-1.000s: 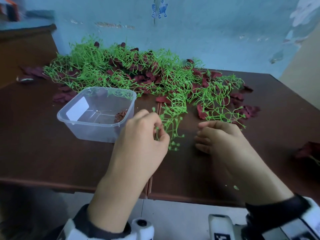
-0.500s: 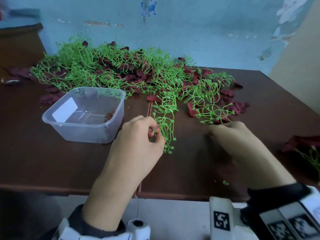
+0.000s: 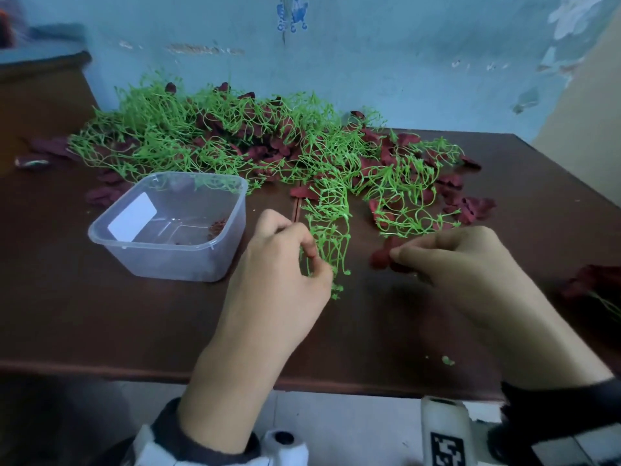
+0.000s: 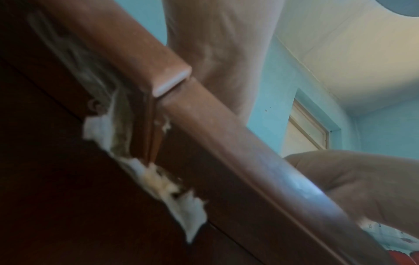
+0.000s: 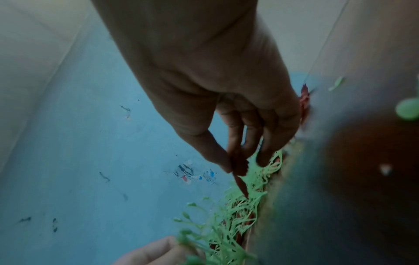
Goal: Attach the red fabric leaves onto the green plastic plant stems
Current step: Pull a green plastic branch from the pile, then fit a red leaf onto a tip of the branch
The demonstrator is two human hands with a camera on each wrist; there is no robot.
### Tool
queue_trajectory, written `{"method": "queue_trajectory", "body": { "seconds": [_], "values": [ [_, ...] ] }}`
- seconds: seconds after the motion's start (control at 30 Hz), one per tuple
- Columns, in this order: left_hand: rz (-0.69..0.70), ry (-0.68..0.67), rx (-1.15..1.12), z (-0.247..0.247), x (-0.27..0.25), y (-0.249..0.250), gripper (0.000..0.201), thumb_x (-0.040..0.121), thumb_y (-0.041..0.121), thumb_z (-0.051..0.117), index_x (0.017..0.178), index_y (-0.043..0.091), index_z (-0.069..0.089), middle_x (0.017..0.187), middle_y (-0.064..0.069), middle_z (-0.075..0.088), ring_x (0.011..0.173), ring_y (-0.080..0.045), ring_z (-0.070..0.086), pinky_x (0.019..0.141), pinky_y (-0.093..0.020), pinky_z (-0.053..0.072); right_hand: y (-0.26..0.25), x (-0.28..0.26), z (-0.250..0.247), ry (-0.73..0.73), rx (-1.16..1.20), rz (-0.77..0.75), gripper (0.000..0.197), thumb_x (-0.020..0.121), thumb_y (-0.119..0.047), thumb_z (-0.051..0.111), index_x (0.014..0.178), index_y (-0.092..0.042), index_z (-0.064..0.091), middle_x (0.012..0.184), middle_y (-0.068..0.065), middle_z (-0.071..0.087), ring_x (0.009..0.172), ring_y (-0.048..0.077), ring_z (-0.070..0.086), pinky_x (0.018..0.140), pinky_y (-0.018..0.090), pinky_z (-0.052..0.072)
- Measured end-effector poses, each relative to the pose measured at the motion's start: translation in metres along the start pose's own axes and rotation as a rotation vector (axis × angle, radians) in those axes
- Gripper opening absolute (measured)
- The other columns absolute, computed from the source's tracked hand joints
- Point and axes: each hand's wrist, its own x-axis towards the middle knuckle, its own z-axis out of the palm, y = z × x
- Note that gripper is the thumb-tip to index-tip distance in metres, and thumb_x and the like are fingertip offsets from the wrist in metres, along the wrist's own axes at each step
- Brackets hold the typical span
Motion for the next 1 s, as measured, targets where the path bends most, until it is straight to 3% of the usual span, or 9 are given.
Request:
{"method": "queue_trajectory", "body": {
  "seconds": [0.13, 0.2, 0.33, 0.43, 0.53, 0.6, 0.7, 0.87, 1.0],
  "values": [
    [0.043, 0.004, 0.105, -0.003, 0.003, -0.001, 0.025, 0.075, 0.011, 0.07, 0.071, 0.019, 0.047, 0.071, 0.009, 0.043, 0.074, -0.015, 0.045, 0.058, -0.03, 0.038, -0.009, -0.004, 0.008, -0.195, 0.457, -0.019, 0.018, 0.08, -0.002, 0.075, 0.094, -0.008, 0.066, 0.075, 0.008, 0.074, 0.074, 0.02, 0.071, 0.07, 0.031, 0.059],
    [0.021, 0.008, 0.12, -0.004, 0.003, -0.001, 0.022, 0.075, 0.013, 0.071, 0.073, 0.022, 0.051, 0.068, 0.01, 0.043, 0.072, -0.013, 0.045, 0.057, -0.03, 0.036, -0.013, -0.007, 0.011, -0.29, 0.655, -0.034, 0.025, 0.082, -0.001, 0.069, 0.107, -0.002, 0.064, 0.084, 0.012, 0.074, 0.078, 0.02, 0.073, 0.068, 0.029, 0.059],
    [0.063, 0.004, 0.146, -0.007, 0.003, -0.002, 0.017, 0.082, 0.011, 0.071, 0.081, 0.023, 0.059, 0.07, 0.012, 0.046, 0.076, -0.016, 0.049, 0.059, -0.038, 0.045, -0.015, -0.014, 0.018, -0.413, 0.812, -0.094, 0.022, 0.078, -0.006, 0.065, 0.097, 0.003, 0.067, 0.086, 0.017, 0.071, 0.078, 0.02, 0.069, 0.068, 0.027, 0.058],
    [0.089, -0.005, 0.154, -0.009, 0.004, -0.005, 0.016, 0.083, 0.01, 0.07, 0.086, 0.024, 0.063, 0.078, 0.012, 0.053, 0.085, -0.017, 0.052, 0.063, -0.04, 0.049, -0.017, -0.018, 0.022, -0.433, 0.799, -0.123, 0.015, 0.075, -0.008, 0.066, 0.089, -0.008, 0.071, 0.083, 0.015, 0.073, 0.074, 0.02, 0.07, 0.061, 0.024, 0.056],
    [0.105, 0.002, 0.164, -0.009, 0.004, -0.007, 0.011, 0.086, 0.015, 0.069, 0.088, 0.025, 0.064, 0.079, 0.013, 0.05, 0.085, -0.015, 0.048, 0.062, -0.034, 0.042, -0.017, -0.019, 0.026, -0.378, 0.712, -0.121, 0.017, 0.071, -0.013, 0.071, 0.087, -0.015, 0.073, 0.084, 0.01, 0.075, 0.075, 0.016, 0.068, 0.056, 0.02, 0.047],
    [0.112, 0.009, 0.179, -0.009, 0.004, -0.008, 0.008, 0.088, 0.021, 0.069, 0.086, 0.025, 0.063, 0.077, 0.012, 0.05, 0.084, -0.015, 0.047, 0.06, -0.031, 0.038, -0.015, -0.018, 0.03, -0.308, 0.661, -0.103, 0.02, 0.074, -0.011, 0.074, 0.093, -0.014, 0.071, 0.085, 0.01, 0.074, 0.074, 0.015, 0.063, 0.054, 0.02, 0.039],
    [0.103, 0.012, 0.165, -0.01, 0.004, -0.011, 0.005, 0.091, 0.025, 0.07, 0.087, 0.027, 0.066, 0.08, 0.013, 0.057, 0.085, -0.013, 0.052, 0.059, -0.031, 0.041, -0.013, -0.014, 0.032, -0.206, 0.631, -0.056, 0.02, 0.083, 0.002, 0.071, 0.1, -0.008, 0.066, 0.078, 0.009, 0.071, 0.063, 0.015, 0.058, 0.047, 0.019, 0.035],
    [0.1, -0.004, 0.131, -0.013, 0.004, -0.014, 0.006, 0.092, 0.023, 0.068, 0.094, 0.028, 0.07, 0.084, 0.015, 0.058, 0.083, -0.012, 0.051, 0.06, -0.032, 0.046, -0.01, -0.013, 0.031, -0.115, 0.526, -0.009, 0.018, 0.083, 0.002, 0.073, 0.099, -0.003, 0.067, 0.071, 0.011, 0.072, 0.045, 0.011, 0.055, 0.042, 0.019, 0.041],
    [0.062, -0.054, 0.038, -0.017, 0.003, -0.011, 0.02, 0.093, 0.023, 0.067, 0.111, 0.031, 0.071, 0.104, 0.017, 0.06, 0.093, -0.008, 0.062, 0.075, -0.039, 0.057, -0.011, -0.014, 0.033, -0.13, 0.539, -0.045, 0.011, 0.083, 0.004, 0.072, 0.089, -0.005, 0.068, 0.07, 0.01, 0.074, 0.057, 0.013, 0.068, 0.05, 0.017, 0.053]
  ]
}}
